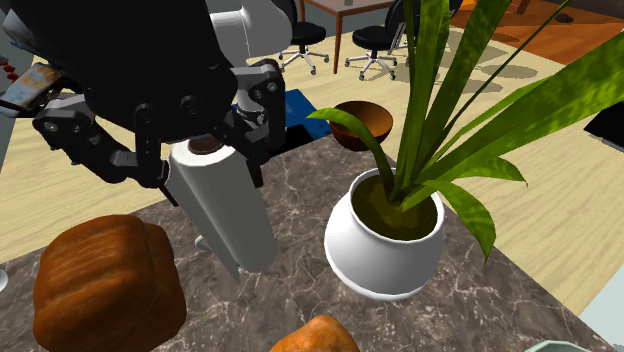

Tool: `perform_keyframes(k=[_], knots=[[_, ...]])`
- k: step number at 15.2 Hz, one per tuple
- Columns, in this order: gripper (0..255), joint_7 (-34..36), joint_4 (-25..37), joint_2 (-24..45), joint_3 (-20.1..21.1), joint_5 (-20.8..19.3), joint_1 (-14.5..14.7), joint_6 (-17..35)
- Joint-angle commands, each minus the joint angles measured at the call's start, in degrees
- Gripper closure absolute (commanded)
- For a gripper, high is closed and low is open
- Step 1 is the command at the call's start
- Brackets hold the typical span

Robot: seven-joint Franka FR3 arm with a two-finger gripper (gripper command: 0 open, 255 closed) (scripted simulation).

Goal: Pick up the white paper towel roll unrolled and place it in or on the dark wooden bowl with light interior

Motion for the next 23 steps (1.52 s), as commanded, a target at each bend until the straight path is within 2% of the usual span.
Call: perform_keyframes(k=[1,11,23], knots=[[255,0.0,1.2,0.1,0.0,0.0,0.0,-1.1],[255,10.9,-16.9,-18.3,5.6,-2.4,4.9,-0.6],[255,24.6,-28.3,-34.7,15.1,0.6,9.5,-4.9]])
